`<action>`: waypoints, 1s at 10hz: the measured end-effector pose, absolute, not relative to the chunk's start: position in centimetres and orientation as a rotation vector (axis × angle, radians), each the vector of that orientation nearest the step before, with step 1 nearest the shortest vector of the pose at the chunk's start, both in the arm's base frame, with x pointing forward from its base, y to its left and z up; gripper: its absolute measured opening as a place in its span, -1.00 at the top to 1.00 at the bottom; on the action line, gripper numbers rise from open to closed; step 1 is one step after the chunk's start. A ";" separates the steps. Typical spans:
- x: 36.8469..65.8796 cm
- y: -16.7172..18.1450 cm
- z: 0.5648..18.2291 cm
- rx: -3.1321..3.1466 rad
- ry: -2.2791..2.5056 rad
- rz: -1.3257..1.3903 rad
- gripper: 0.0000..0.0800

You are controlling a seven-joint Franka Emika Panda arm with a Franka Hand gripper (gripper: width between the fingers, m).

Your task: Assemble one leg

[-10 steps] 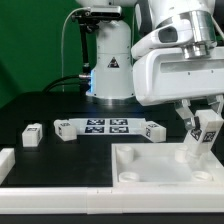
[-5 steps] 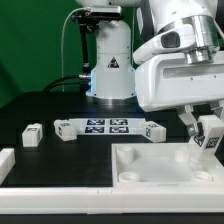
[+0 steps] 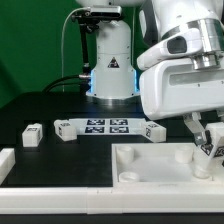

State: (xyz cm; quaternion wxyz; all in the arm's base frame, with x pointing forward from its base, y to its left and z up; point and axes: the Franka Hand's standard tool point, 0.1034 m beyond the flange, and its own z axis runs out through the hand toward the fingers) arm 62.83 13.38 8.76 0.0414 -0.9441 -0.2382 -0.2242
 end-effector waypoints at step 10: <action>61.0 9.1 7.6 -2.899 -0.585 -0.924 0.27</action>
Offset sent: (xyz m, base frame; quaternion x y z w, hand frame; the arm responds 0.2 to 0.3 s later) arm -0.0238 -0.0084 -0.0155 0.0045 0.0399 0.0397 0.9984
